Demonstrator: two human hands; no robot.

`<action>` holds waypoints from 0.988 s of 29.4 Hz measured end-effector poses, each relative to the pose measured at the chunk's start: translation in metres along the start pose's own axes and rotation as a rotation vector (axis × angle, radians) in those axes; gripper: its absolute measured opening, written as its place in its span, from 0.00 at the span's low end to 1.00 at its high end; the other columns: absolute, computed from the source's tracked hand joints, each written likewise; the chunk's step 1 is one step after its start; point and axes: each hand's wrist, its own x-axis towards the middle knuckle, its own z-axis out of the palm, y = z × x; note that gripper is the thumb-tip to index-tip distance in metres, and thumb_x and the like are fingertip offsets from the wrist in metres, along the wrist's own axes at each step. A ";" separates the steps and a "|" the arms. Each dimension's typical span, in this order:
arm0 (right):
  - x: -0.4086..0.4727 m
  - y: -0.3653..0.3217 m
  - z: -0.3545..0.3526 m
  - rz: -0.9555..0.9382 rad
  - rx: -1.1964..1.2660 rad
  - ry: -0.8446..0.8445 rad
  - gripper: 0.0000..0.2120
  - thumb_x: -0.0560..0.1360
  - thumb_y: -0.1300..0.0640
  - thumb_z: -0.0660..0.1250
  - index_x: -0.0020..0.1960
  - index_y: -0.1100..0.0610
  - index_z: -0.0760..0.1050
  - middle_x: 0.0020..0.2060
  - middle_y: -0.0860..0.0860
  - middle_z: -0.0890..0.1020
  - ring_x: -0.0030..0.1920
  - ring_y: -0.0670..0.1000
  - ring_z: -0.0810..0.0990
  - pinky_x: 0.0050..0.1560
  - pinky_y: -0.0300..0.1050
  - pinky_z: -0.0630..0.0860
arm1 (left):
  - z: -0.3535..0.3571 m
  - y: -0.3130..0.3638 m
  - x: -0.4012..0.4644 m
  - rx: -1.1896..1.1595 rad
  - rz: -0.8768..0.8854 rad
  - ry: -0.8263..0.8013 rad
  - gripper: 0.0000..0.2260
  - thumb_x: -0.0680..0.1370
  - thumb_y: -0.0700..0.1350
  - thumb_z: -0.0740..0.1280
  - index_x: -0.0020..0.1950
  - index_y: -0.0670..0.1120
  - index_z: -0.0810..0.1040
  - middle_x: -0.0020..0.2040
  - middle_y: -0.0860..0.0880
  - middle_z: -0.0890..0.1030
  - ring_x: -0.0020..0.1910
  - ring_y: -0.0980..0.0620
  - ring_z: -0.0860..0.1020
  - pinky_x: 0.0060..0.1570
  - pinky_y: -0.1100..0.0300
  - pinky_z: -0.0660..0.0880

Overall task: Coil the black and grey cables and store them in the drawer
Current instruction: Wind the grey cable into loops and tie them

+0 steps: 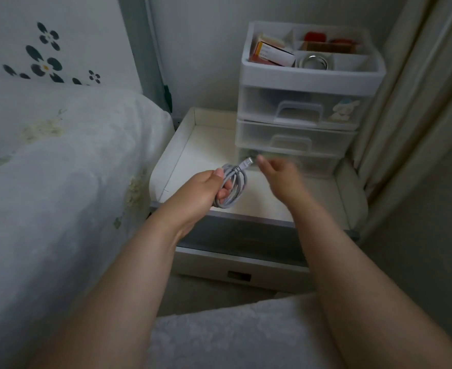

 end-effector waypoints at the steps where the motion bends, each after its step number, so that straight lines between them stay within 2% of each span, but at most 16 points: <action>1: 0.008 0.015 -0.007 0.087 -0.187 0.065 0.20 0.78 0.43 0.60 0.64 0.53 0.72 0.61 0.55 0.76 0.56 0.55 0.76 0.55 0.52 0.74 | 0.001 -0.001 0.002 0.021 0.000 0.025 0.18 0.84 0.52 0.51 0.41 0.48 0.74 0.34 0.51 0.72 0.37 0.51 0.71 0.52 0.53 0.70; 3: 0.019 0.042 -0.019 0.275 -0.458 0.098 0.24 0.77 0.48 0.63 0.69 0.56 0.65 0.67 0.59 0.68 0.62 0.59 0.71 0.57 0.53 0.71 | 0.003 -0.002 0.006 0.030 -0.008 0.066 0.18 0.84 0.53 0.50 0.41 0.48 0.73 0.33 0.50 0.72 0.37 0.51 0.71 0.51 0.53 0.71; 4: 0.022 0.051 -0.023 0.348 -0.520 0.100 0.26 0.77 0.51 0.63 0.72 0.59 0.62 0.69 0.61 0.64 0.64 0.61 0.69 0.59 0.53 0.70 | 0.004 -0.001 0.008 0.027 -0.016 0.086 0.18 0.84 0.53 0.50 0.41 0.48 0.73 0.33 0.50 0.72 0.37 0.51 0.71 0.50 0.53 0.71; 7: 0.027 0.067 -0.025 0.499 -0.506 0.102 0.28 0.78 0.59 0.60 0.74 0.64 0.54 0.73 0.61 0.57 0.70 0.61 0.63 0.67 0.52 0.63 | 0.010 0.002 0.013 0.020 -0.028 0.142 0.19 0.84 0.53 0.50 0.40 0.48 0.72 0.33 0.51 0.72 0.36 0.52 0.71 0.49 0.53 0.70; 11: 0.022 0.072 -0.021 0.567 -0.493 0.081 0.24 0.78 0.62 0.57 0.73 0.64 0.58 0.71 0.61 0.61 0.69 0.60 0.64 0.67 0.52 0.63 | 0.012 0.004 0.016 0.015 -0.049 0.115 0.18 0.84 0.54 0.50 0.41 0.48 0.71 0.34 0.51 0.72 0.36 0.53 0.70 0.47 0.56 0.69; 13: 0.018 0.060 -0.020 0.478 -0.480 0.065 0.19 0.78 0.62 0.57 0.69 0.61 0.65 0.67 0.60 0.68 0.66 0.59 0.68 0.64 0.53 0.67 | 0.011 0.005 0.017 -0.028 -0.073 0.102 0.17 0.84 0.53 0.51 0.41 0.48 0.71 0.34 0.51 0.71 0.35 0.53 0.70 0.46 0.57 0.69; 15: 0.015 0.033 -0.016 0.192 -0.195 0.092 0.11 0.80 0.60 0.57 0.61 0.56 0.70 0.55 0.55 0.75 0.56 0.55 0.75 0.55 0.50 0.73 | 0.008 0.007 0.018 -0.186 -0.114 0.148 0.17 0.84 0.52 0.53 0.40 0.47 0.71 0.32 0.51 0.70 0.34 0.53 0.69 0.45 0.57 0.68; 17: -0.006 -0.006 -0.014 -0.040 0.293 0.159 0.08 0.80 0.58 0.59 0.58 0.56 0.72 0.46 0.51 0.78 0.45 0.49 0.78 0.45 0.42 0.77 | 0.006 0.010 0.018 -0.306 -0.129 0.214 0.17 0.83 0.51 0.53 0.39 0.46 0.71 0.31 0.50 0.70 0.34 0.53 0.68 0.46 0.56 0.70; 19: -0.031 -0.037 -0.013 -0.138 0.649 0.126 0.08 0.79 0.60 0.62 0.56 0.61 0.73 0.42 0.52 0.80 0.40 0.48 0.81 0.42 0.40 0.79 | 0.005 0.010 0.017 -0.313 -0.093 0.293 0.17 0.84 0.51 0.53 0.39 0.46 0.71 0.32 0.50 0.70 0.35 0.52 0.70 0.50 0.54 0.72; 20: -0.040 -0.045 -0.009 -0.156 0.741 0.094 0.07 0.78 0.62 0.63 0.54 0.64 0.74 0.41 0.54 0.82 0.40 0.49 0.83 0.42 0.41 0.81 | 0.004 0.009 0.015 -0.301 -0.052 0.329 0.17 0.84 0.52 0.52 0.39 0.47 0.71 0.33 0.50 0.71 0.37 0.52 0.70 0.53 0.53 0.73; 22: -0.051 -0.054 0.000 -0.136 0.781 0.081 0.06 0.77 0.63 0.65 0.52 0.66 0.74 0.40 0.56 0.84 0.41 0.51 0.85 0.42 0.42 0.81 | 0.006 0.010 0.010 -0.247 0.036 0.382 0.17 0.84 0.52 0.51 0.39 0.48 0.70 0.35 0.50 0.71 0.39 0.51 0.71 0.54 0.52 0.73; 23: -0.054 -0.056 0.004 -0.104 0.797 0.082 0.05 0.77 0.63 0.65 0.50 0.65 0.74 0.40 0.56 0.84 0.42 0.51 0.85 0.42 0.42 0.82 | 0.006 0.011 0.008 -0.193 0.085 0.411 0.17 0.84 0.53 0.50 0.40 0.48 0.70 0.35 0.51 0.71 0.38 0.52 0.71 0.52 0.55 0.72; 25: -0.057 -0.061 0.016 0.002 0.934 0.059 0.03 0.77 0.62 0.65 0.48 0.62 0.75 0.43 0.56 0.85 0.44 0.51 0.85 0.44 0.43 0.81 | 0.005 0.013 0.001 0.018 0.167 0.481 0.14 0.84 0.52 0.49 0.45 0.48 0.69 0.38 0.54 0.72 0.37 0.57 0.71 0.42 0.70 0.68; 27: -0.061 -0.064 0.025 0.143 1.146 -0.036 0.06 0.77 0.60 0.65 0.50 0.63 0.77 0.46 0.57 0.85 0.47 0.52 0.84 0.48 0.42 0.81 | 0.008 0.015 -0.004 0.155 0.243 0.495 0.11 0.84 0.51 0.50 0.48 0.48 0.69 0.39 0.55 0.73 0.37 0.60 0.72 0.34 0.76 0.67; 29: -0.063 -0.068 0.035 0.303 1.347 -0.207 0.09 0.77 0.59 0.64 0.52 0.64 0.78 0.45 0.56 0.84 0.46 0.50 0.82 0.57 0.42 0.75 | 0.009 0.014 -0.007 0.188 0.290 0.462 0.09 0.84 0.49 0.52 0.50 0.49 0.69 0.39 0.55 0.74 0.36 0.62 0.73 0.34 0.77 0.67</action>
